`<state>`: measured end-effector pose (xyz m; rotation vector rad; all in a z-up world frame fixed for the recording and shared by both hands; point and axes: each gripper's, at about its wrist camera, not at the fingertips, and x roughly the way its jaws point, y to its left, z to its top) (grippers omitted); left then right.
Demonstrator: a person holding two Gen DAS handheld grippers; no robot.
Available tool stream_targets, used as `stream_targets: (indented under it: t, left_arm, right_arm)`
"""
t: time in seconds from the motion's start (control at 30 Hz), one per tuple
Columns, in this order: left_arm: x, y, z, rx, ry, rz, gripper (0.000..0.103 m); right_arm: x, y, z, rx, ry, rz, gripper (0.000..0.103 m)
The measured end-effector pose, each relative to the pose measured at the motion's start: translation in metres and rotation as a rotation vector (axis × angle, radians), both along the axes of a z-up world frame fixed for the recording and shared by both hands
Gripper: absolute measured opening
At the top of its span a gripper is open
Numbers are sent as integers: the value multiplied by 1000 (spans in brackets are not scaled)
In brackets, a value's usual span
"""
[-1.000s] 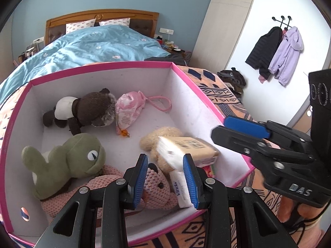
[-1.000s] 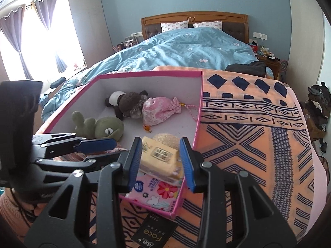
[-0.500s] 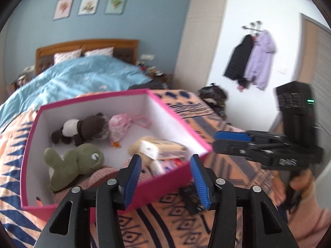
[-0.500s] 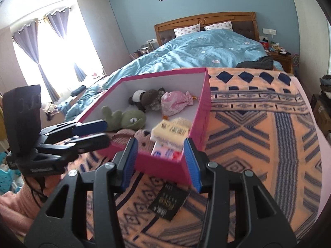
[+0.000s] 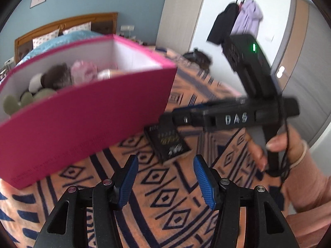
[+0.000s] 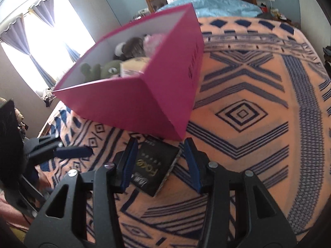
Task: Organize objects
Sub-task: 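Move the left gripper down to the black Face tissue pack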
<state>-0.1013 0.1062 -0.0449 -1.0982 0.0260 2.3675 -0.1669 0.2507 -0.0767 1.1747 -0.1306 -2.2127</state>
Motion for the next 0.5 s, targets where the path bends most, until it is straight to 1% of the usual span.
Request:
stream_targets:
  t: [0.17, 0.27, 0.33, 0.4, 0.5]
  left_arm:
    - [-12, 9, -19, -64, -49, 31, 56]
    - [-16, 10, -25, -110, -60, 64, 52]
    - [-19, 5, -27, -112, -76, 84, 49]
    - [-18, 0, -26, -105, -75, 100, 49]
    - [-19, -13, -25, -98, -79, 144, 49]
  right_arm:
    - [-7, -4, -10, 3, -34, 23, 48]
    - [-4, -8, -12, 13, -34, 46, 48]
    - [0, -9, -13, 8, -42, 66, 49]
    - [5, -11, -15, 25, -41, 77, 49]
    - [13, -10, -17, 15, -60, 96, 49]
